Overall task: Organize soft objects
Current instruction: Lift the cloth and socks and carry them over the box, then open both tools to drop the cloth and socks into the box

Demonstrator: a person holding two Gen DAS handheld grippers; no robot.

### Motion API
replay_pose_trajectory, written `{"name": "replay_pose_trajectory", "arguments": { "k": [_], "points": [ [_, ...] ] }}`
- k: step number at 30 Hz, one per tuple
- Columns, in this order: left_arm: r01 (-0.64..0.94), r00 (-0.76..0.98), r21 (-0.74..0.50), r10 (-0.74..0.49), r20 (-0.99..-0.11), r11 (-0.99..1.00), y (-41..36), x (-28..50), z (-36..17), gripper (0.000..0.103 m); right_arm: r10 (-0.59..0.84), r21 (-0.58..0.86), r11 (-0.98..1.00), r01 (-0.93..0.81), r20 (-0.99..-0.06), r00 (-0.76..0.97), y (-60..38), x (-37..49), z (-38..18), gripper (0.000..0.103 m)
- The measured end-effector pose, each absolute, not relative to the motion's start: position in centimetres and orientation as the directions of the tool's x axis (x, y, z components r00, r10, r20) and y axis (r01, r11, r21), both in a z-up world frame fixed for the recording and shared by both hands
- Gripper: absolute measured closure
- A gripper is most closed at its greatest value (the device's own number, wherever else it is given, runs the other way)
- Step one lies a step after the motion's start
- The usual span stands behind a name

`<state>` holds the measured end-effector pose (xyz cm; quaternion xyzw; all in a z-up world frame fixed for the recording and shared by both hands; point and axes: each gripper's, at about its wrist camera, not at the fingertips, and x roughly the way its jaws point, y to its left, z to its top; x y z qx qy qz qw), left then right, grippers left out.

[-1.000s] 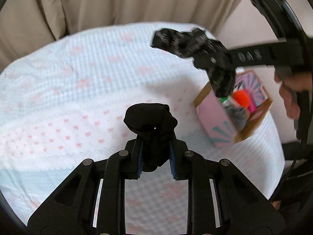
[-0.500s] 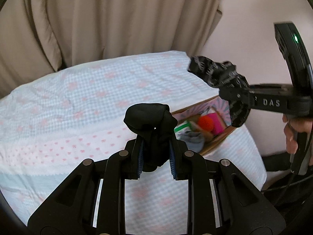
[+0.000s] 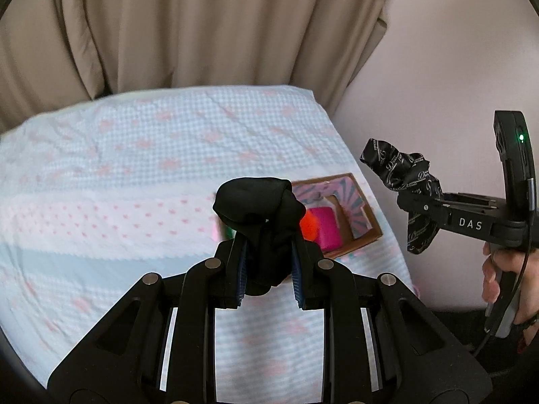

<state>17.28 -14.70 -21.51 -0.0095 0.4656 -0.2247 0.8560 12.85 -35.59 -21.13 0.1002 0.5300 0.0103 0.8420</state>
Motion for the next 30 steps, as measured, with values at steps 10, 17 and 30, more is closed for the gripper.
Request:
{"name": "replay_pose_trajectory", "arguments": {
  "k": [10,17,30],
  "points": [
    [0.318,0.382,-0.207,-0.324,-0.865,0.925,-23.0,19.8,-26.9,0.084,0.165,0.215,0.971,0.106,-0.920,0.356,-42.4,15.3,-27.1,0.073],
    [0.288,0.299,-0.188,-0.274,-0.914,0.939,-27.4,23.5,-32.3,0.084,0.202,0.247,0.961,0.122,-0.933,0.298,-44.1,18.3,-32.3,0.073],
    [0.288,0.165,-0.138,-0.191,-0.968,0.948,-30.9,26.8,-40.8,0.076,0.238,0.274,0.946,0.171,-0.949,0.204,-44.7,21.6,-39.1,0.055]
  ]
}}
